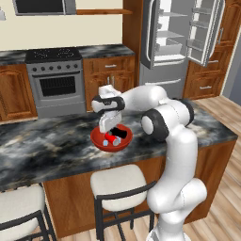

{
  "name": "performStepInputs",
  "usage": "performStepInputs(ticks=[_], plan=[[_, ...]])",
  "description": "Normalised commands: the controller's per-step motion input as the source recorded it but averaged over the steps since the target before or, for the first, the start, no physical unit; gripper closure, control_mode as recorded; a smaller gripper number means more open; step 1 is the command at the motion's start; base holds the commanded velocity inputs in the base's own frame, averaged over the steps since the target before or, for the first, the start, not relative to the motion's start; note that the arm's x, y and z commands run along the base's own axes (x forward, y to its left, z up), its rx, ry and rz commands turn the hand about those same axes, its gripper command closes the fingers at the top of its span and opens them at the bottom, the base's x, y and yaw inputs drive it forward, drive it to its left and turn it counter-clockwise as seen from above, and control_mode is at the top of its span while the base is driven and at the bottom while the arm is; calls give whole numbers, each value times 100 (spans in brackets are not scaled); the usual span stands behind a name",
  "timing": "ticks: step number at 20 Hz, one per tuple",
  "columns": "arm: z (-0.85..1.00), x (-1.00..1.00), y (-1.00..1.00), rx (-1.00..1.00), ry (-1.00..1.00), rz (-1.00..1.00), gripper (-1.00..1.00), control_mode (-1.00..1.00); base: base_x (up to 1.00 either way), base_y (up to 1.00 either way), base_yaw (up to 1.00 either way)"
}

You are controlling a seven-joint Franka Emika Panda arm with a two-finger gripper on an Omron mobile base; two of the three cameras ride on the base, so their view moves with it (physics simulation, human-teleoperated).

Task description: Open the fridge, grab two sodas, and place both sodas inside the bowl with ice on the dining counter.

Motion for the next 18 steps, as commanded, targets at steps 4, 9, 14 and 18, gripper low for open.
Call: performStepInputs(ticks=[4,9,14,18], plan=[[-19,0,8,0,0,2,-100,-100,0,0,0],[-8,-1,4,0,-3,1,-100,-100,0,0,0],[4,-22,0,0,-5,0,-100,-100,0,0,0],[28,-25,0,1,-4,0,-100,-100,0,0,0]])
